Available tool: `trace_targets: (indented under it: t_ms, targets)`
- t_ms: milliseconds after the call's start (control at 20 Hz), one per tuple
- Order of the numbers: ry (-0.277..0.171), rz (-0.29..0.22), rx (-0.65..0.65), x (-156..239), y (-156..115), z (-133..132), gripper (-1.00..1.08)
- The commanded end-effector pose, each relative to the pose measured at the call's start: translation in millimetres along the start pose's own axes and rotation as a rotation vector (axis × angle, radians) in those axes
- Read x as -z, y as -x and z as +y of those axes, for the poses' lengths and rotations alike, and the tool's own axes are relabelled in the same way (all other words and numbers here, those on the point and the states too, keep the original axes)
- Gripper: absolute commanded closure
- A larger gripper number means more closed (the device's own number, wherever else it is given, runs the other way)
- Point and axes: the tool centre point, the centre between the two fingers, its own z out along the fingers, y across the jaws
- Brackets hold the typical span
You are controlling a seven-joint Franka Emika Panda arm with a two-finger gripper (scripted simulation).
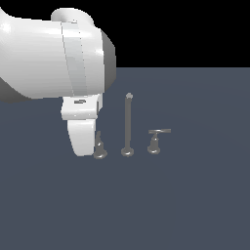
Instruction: Turn on the faucet by rotating a designated handle.
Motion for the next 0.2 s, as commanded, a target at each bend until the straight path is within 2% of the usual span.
trace_targets:
  t_ms: [0, 150]
  targets:
    - [0.0, 0.007, -0.049, 0.6, -36.1, -2.2, 1.08]
    - [0.001, 0.009, -0.058, 0.8, -50.0, -3.3, 1.08]
